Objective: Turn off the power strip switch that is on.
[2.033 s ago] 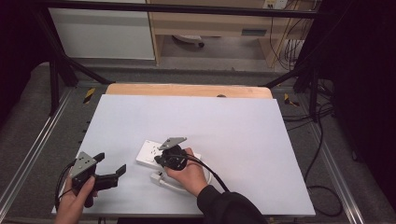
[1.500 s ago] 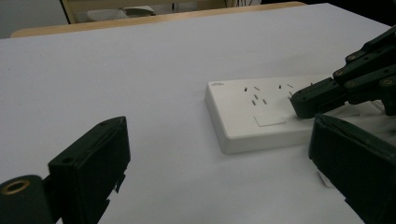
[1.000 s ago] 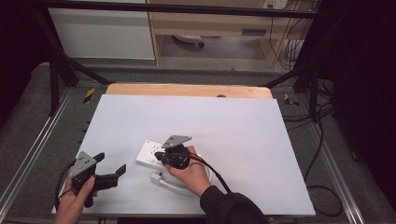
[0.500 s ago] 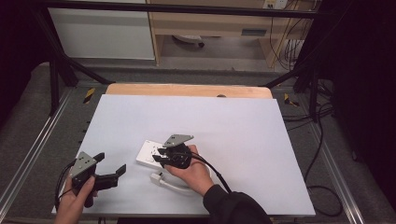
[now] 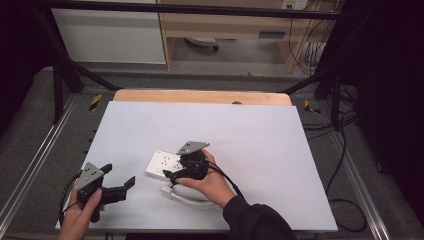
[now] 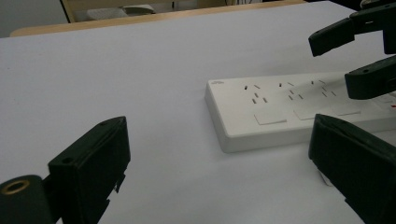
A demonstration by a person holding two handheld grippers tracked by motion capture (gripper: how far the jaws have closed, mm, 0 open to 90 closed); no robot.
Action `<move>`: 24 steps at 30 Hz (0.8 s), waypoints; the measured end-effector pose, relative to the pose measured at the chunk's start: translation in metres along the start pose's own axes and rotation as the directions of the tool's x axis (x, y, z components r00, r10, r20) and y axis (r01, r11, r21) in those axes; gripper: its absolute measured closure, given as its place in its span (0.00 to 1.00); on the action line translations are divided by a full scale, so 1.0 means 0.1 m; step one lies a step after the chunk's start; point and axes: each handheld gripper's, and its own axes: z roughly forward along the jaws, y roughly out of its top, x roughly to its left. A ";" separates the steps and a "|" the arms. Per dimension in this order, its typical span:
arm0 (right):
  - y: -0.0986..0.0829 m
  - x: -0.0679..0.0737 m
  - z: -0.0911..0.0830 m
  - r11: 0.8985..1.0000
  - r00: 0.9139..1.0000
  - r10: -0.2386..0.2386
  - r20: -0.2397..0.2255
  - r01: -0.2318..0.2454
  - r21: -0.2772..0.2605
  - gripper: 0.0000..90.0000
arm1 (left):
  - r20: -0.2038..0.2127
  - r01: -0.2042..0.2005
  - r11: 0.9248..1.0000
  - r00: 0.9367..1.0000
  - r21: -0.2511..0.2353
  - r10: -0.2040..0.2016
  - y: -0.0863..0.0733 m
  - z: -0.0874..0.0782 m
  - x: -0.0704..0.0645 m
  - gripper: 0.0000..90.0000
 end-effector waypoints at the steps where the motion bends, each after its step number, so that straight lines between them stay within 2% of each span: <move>1: 0.01 0.00 -0.01 1.000 1.000 0.001 0.002 -0.001 -0.006 0.10 | 0.000 0.000 1.000 1.000 0.000 0.000 0.00 0.00 0.00 0.06; 4: 0.02 -0.02 -0.05 1.000 1.000 0.009 0.001 -0.009 -0.017 0.07 | 0.000 0.000 1.000 1.000 0.001 0.000 0.00 0.00 0.00 0.06; 8: 0.04 -0.05 -0.11 0.999 1.000 -0.006 -0.002 0.006 -0.037 0.06 | -0.001 0.000 1.000 1.000 0.000 0.000 0.00 0.00 0.00 0.06; 14: 0.07 -0.12 -0.23 0.997 1.000 0.010 0.001 -0.010 -0.072 0.06 | 0.001 0.001 1.000 1.000 0.002 -0.001 0.00 0.00 0.00 0.06; 19: 0.07 -0.17 -0.30 0.997 0.999 -0.015 0.035 0.017 -0.080 0.06 | 0.000 0.008 1.000 1.000 -0.003 -0.008 0.00 -0.01 0.01 0.06; 24: 0.09 -0.21 -0.35 0.994 0.999 -0.002 0.048 0.007 -0.106 0.07 | -0.001 0.007 1.000 1.000 -0.002 -0.007 0.00 0.00 0.01 0.06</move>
